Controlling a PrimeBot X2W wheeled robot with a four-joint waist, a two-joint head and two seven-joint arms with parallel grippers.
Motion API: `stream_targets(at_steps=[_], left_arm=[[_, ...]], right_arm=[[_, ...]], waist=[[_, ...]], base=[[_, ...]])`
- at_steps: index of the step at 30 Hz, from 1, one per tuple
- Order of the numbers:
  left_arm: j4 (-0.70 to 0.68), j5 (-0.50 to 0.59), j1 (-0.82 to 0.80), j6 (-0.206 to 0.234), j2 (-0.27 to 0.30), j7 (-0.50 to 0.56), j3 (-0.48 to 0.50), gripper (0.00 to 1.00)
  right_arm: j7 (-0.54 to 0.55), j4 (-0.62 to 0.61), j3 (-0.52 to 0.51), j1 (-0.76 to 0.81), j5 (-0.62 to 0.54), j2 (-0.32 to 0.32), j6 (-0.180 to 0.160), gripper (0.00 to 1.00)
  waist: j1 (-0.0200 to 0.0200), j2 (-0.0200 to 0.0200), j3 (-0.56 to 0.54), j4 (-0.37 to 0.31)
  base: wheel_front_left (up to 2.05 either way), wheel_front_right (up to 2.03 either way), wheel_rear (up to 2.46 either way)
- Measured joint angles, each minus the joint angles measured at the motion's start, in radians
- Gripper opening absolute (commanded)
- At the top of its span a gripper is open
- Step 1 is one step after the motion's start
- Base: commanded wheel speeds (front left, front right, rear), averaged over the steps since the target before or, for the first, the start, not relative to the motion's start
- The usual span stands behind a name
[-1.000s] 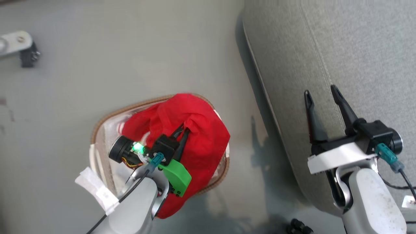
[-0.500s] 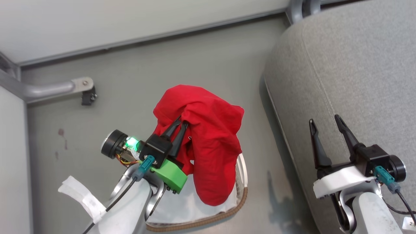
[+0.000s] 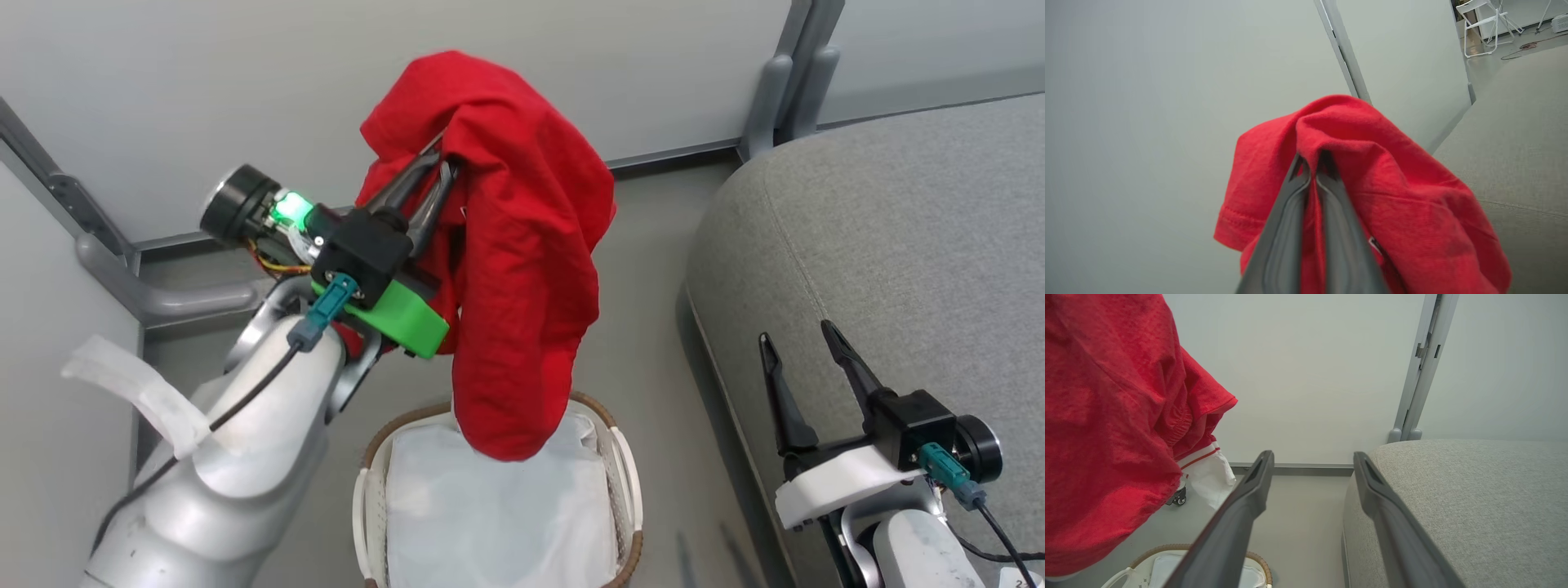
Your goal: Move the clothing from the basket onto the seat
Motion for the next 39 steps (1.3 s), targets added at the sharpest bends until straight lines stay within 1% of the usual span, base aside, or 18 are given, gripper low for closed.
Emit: stream_targets(at_steps=[6, 12, 18, 23, 25, 30, 34, 39], left_arm=[[0.009, -0.04, -0.115, -0.002, 0.039, 0.0, -0.04, 0.0], [0.023, -0.08, -0.189, -0.002, 0.05, 0.0, -0.081, 0.0], [-0.002, -0.101, -0.208, -0.002, 0.06, 0.0, -0.109, 0.0], [-0.046, -0.116, -0.208, -0.002, 0.067, 0.0, -0.136, 0.0], [-0.051, -0.119, -0.208, -0.002, 0.071, 0.0, -0.145, 0.0], [-0.058, -0.13, -0.208, -0.002, 0.071, 0.0, -0.165, 0.0], [-0.064, -0.136, -0.207, -0.002, 0.067, 0.0, -0.18, 0.0], [-0.072, -0.145, -0.207, -0.002, 0.065, 0.0, -0.196, 0.0]], right_arm=[[0.0, 0.003, 0.025, 0.002, -0.003, 0.0, 0.0, 1.0], [0.0, 0.004, 0.074, -0.011, -0.003, -0.001, 0.0, 1.0], [0.0, -0.003, 0.132, -0.049, -0.008, 0.0, 0.0, 1.0], [0.0, 0.049, 0.177, -0.116, -0.067, -0.001, 0.0, 1.0], [0.0, 0.074, 0.205, -0.151, -0.066, 0.0, 0.0, 1.0], [0.0, 0.138, 0.277, -0.232, -0.02, -0.005, 0.0, 1.0], [0.0, 0.174, 0.362, -0.281, 0.049, -0.048, 0.0, 1.0], [0.0, 0.171, 0.438, -0.326, 0.123, -0.085, 0.0, 1.0]], waist=[[0.0, 0.0, -0.03, -0.001], [0.0, 0.0, -0.042, -0.011], [0.0, 0.0, -0.057, -0.017], [0.0, 0.0, -0.065, -0.012], [0.0, 0.0, -0.066, -0.008], [0.0, 0.0, -0.071, 0.002], [0.0, 0.0, -0.073, 0.009], [0.0, 0.0, -0.078, 0.015]], base=[[0.0, 0.0, 0.0], [0.0, 0.0, 0.0], [0.0, 0.0, 0.0], [0.0, 0.0, 0.0], [0.0, 0.0, 0.0], [0.0, 0.0, 0.0], [0.0, 0.0, 0.0], [0.0, 0.0, 0.0]])
